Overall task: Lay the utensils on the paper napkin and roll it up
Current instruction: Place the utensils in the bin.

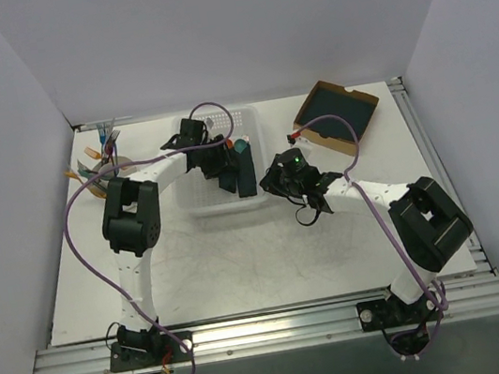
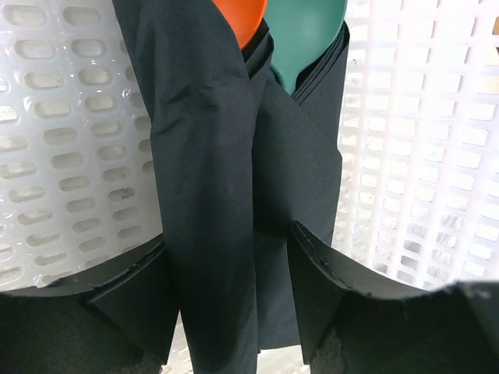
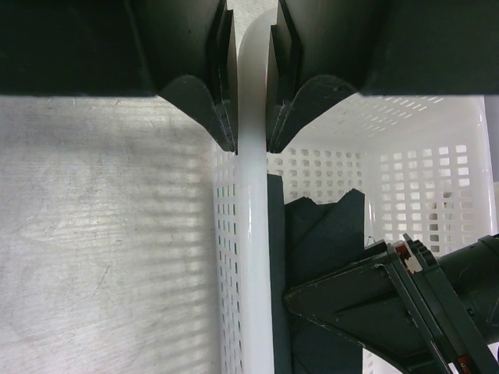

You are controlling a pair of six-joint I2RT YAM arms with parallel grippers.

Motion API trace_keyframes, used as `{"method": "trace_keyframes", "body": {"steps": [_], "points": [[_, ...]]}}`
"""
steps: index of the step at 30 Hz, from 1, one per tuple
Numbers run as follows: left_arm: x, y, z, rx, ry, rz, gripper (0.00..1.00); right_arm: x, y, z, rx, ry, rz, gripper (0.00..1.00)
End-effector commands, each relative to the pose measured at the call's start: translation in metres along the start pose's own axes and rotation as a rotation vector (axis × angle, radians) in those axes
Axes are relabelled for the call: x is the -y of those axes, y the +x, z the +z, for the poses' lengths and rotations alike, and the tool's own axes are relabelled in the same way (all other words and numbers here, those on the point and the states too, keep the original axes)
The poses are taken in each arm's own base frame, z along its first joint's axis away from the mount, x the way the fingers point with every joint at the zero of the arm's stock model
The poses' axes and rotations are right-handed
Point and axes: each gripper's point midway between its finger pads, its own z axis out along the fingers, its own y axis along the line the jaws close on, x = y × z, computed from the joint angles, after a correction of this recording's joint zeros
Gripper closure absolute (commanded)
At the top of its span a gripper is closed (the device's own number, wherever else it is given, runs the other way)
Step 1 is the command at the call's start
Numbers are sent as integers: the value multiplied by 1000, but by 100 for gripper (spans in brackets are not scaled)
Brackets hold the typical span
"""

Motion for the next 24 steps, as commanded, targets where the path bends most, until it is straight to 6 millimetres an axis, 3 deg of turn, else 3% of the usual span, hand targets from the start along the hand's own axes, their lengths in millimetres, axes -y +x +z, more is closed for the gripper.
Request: {"method": "trace_keyframes", "body": {"steps": [1,9,24], "points": [[-47,-2,-11,15,-202,30,37,7,-10,-5,26,58,-11,89],[-55,-4,-12,18,-248,51,36,7,-10,-4,28,66,-15,89],[-38,-3,-10,19,-192,80,32,7,-8,-3,25,68,-15,90]]}}
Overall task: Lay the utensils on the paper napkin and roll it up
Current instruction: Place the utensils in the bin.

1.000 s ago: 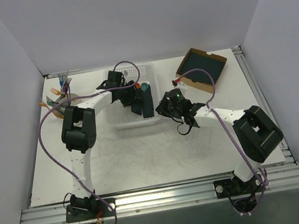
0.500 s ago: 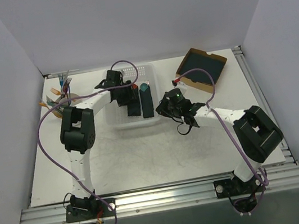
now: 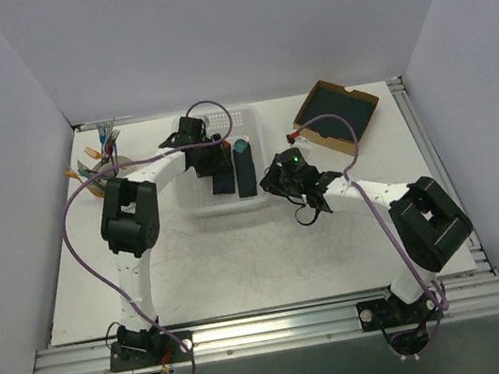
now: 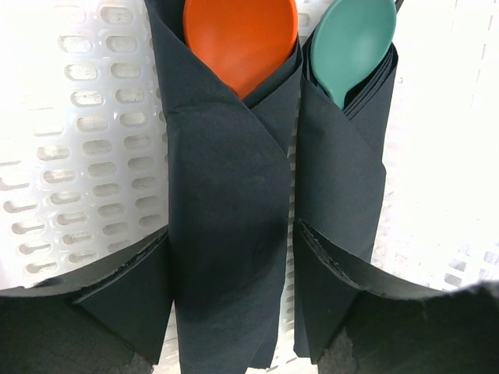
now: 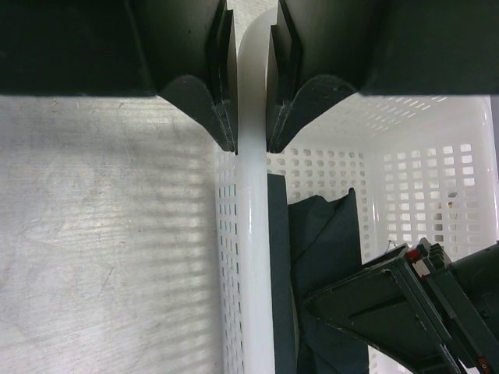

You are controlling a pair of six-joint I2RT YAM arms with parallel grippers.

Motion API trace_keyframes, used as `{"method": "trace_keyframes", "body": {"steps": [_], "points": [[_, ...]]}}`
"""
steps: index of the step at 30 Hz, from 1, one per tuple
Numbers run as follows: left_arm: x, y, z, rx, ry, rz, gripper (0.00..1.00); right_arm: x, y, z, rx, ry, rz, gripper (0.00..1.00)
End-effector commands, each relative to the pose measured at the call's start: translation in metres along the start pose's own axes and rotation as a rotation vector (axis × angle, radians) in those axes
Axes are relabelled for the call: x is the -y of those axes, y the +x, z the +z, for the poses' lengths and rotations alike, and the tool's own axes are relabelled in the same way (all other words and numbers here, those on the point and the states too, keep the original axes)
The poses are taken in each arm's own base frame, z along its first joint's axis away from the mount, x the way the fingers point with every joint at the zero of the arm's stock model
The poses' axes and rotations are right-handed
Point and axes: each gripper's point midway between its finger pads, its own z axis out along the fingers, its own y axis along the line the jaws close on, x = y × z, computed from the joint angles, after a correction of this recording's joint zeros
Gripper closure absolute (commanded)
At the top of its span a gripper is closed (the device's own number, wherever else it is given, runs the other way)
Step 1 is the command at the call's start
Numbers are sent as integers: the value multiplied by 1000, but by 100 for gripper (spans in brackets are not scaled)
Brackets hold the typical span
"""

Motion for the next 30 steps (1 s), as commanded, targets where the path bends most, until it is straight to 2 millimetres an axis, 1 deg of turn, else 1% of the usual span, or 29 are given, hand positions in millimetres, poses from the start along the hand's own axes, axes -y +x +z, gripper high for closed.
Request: {"method": "trace_keyframes", "body": {"steps": [1,8,9,12,14,17,22,23,27,30], "points": [[-19,9,-1,-31,-78,27,32,7,-8,-2,26,56,-10,90],[-15,2,-7,-9,-83,42,27,7,-7,-1,21,58,-8,90],[-16,3,-7,-11,-86,42,23,8,-7,-1,21,58,-8,90],[-15,0,-9,-2,-87,46,21,7,-6,-1,20,57,-8,90],[-17,-2,-12,4,-102,48,18,8,-6,-1,18,57,-8,90],[-19,-4,-15,10,-118,55,16,7,-5,-1,17,56,-9,90],[-22,-7,-18,22,-140,64,9,7,-6,0,20,57,-7,89],[-22,-7,-19,21,-142,65,6,7,-6,0,19,56,-8,89],[-22,-9,-20,31,-149,70,3,7,-5,0,16,57,-9,89],[-24,-11,-21,36,-162,75,3,7,-5,0,16,57,-6,89]]}}
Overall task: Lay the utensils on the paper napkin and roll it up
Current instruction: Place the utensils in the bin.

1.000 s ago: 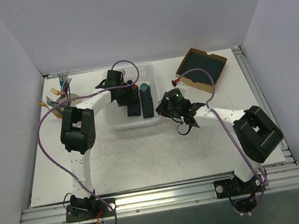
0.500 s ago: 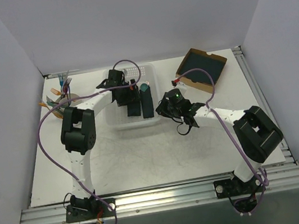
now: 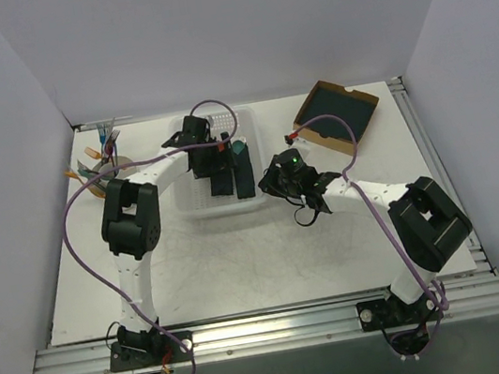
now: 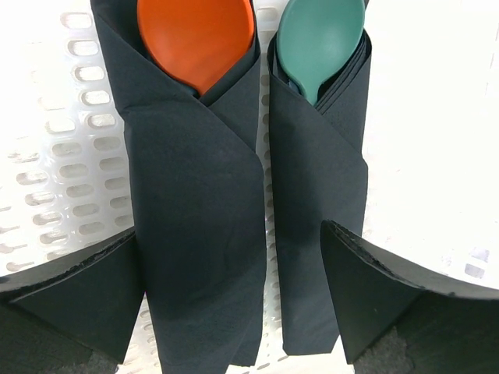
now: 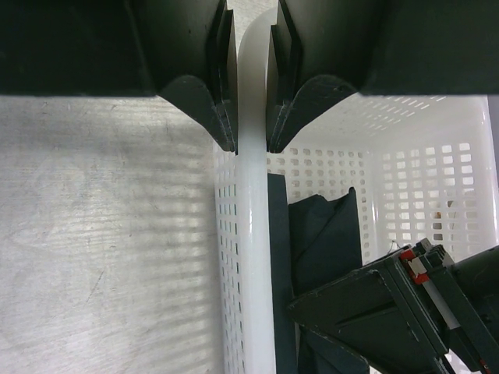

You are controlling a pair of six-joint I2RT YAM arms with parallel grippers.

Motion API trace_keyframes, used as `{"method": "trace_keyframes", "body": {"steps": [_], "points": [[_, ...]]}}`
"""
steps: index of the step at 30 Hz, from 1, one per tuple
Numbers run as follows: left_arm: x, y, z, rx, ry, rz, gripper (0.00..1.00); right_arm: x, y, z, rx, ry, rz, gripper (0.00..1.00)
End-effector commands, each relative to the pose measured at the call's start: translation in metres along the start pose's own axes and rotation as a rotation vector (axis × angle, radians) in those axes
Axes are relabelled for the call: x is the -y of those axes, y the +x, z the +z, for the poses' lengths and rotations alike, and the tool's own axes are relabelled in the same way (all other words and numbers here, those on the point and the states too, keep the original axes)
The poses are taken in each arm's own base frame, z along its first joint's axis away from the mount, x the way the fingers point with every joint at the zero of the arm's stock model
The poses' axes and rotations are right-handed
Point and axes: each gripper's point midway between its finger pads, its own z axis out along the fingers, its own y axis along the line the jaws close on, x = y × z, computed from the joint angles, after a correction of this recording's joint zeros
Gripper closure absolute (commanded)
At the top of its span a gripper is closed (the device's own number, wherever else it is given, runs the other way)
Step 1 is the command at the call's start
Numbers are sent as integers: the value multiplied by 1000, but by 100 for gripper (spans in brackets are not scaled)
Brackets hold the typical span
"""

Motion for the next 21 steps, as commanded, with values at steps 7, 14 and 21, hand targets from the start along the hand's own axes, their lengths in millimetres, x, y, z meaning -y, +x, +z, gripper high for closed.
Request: {"method": "trace_keyframes", "body": {"steps": [7,14,21], "points": [[-36,-13,-12,31,-171,42,3,8,-7,-1,30,70,-9,90],[-30,-17,-17,42,-166,53,3,6,-6,1,34,81,-18,92],[-23,-22,-22,51,-142,57,3,7,-4,2,31,85,-19,92]]}}
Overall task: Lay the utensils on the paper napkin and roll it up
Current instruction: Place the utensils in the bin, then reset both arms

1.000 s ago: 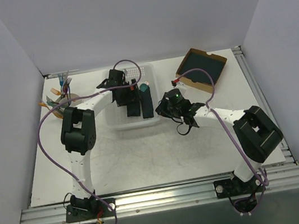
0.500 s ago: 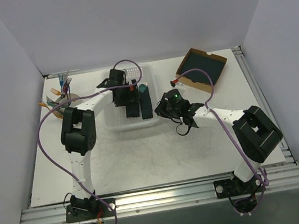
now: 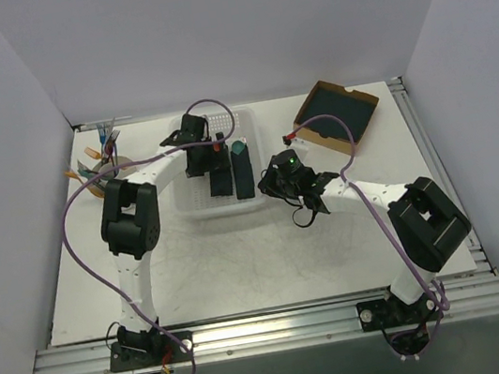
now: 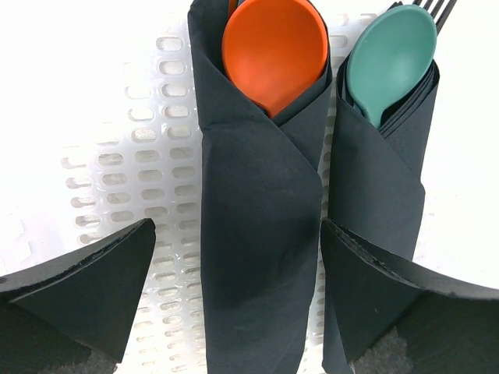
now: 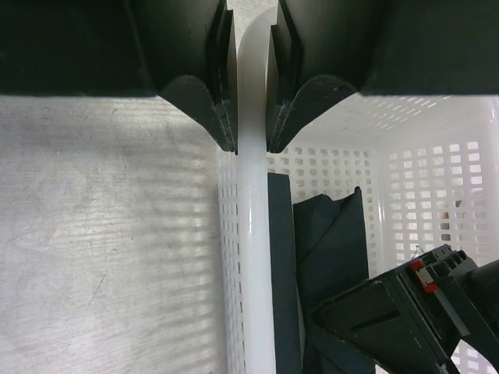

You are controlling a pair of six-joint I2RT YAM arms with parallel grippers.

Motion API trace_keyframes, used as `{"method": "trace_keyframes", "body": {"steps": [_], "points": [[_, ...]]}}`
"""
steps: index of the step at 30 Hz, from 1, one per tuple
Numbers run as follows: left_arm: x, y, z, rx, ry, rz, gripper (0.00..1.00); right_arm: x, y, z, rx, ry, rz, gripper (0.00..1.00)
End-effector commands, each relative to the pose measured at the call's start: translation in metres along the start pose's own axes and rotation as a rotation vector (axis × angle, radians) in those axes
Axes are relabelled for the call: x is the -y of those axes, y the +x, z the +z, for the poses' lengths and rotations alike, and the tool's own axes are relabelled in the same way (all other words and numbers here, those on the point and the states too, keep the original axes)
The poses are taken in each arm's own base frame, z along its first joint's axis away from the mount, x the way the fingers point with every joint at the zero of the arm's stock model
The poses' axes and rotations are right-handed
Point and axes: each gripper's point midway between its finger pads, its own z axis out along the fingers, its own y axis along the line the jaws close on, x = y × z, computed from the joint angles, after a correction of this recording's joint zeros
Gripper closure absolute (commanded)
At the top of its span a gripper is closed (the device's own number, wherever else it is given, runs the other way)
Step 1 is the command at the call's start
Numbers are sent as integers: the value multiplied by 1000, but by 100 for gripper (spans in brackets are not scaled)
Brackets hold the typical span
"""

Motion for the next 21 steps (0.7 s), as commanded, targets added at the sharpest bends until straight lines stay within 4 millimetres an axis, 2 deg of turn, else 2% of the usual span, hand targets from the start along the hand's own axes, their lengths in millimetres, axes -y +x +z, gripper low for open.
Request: {"method": "trace_keyframes", "body": {"steps": [1,2,6,21], "points": [[-1,-14,-19,21,-11,16,3,9,-6,3,26,65,-7,92],[0,-16,-20,31,-7,16,6,9,-6,4,24,66,-6,92],[8,-17,-26,33,23,18,6,10,-5,5,19,68,-8,91],[28,-43,-66,124,82,27,6,7,-1,9,12,70,-13,85]]}}
